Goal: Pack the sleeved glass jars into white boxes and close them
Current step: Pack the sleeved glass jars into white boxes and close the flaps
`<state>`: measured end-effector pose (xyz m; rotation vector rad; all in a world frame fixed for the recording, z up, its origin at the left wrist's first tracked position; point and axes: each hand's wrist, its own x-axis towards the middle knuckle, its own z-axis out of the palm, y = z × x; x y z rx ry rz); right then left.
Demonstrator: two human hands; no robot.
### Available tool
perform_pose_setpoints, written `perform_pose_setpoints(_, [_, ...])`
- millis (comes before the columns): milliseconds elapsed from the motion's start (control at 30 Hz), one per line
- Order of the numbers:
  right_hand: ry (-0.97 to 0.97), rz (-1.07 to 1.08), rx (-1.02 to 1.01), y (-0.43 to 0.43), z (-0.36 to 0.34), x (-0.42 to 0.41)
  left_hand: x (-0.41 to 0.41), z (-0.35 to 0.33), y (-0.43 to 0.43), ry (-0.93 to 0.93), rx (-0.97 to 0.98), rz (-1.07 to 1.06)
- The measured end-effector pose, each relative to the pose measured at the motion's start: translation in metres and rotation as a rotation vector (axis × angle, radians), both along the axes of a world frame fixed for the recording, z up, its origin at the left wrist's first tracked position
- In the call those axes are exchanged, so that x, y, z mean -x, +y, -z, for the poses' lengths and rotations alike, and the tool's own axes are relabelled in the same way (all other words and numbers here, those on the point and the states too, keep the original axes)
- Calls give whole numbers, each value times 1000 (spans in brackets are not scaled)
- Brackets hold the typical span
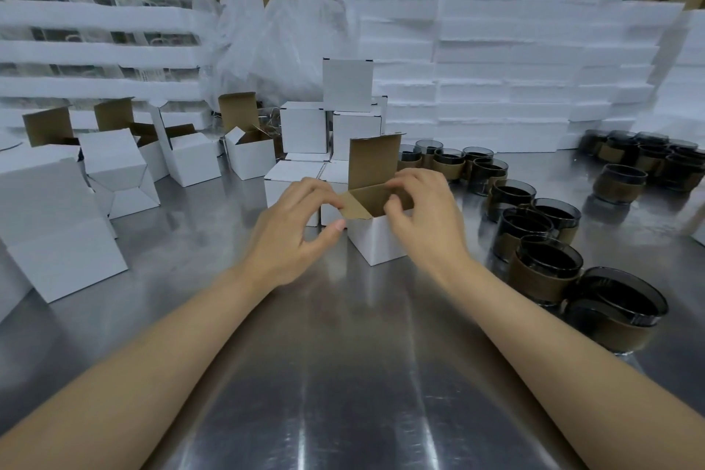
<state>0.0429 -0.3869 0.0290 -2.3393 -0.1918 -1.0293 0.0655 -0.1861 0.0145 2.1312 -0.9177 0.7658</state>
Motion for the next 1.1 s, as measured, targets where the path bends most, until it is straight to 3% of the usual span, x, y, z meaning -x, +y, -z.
perform_pose_setpoints(167, [119,-26,-229,-3,0,-3,0,0,-2,36,-69,16])
perform_pose_setpoints(333, [56,-38,-245,-8,2,-5,-4,2,-7,-32,-109,-56])
perform_pose_setpoints(467, [47,-123,-546,-11,1,-11,-5,4,-9,-8,-8,-114])
perform_pose_setpoints(600, [87,51,-472,-28,6,-19,-5,5,-8,-60,-53,-109])
perform_pose_setpoints(800, [376,257,-447,-48,12,-29,-1,2,-9,-126,-43,-75])
perform_pose_setpoints(1100, [360,179,-310,-44,16,-30,2,-3,-9,-274,-98,-56])
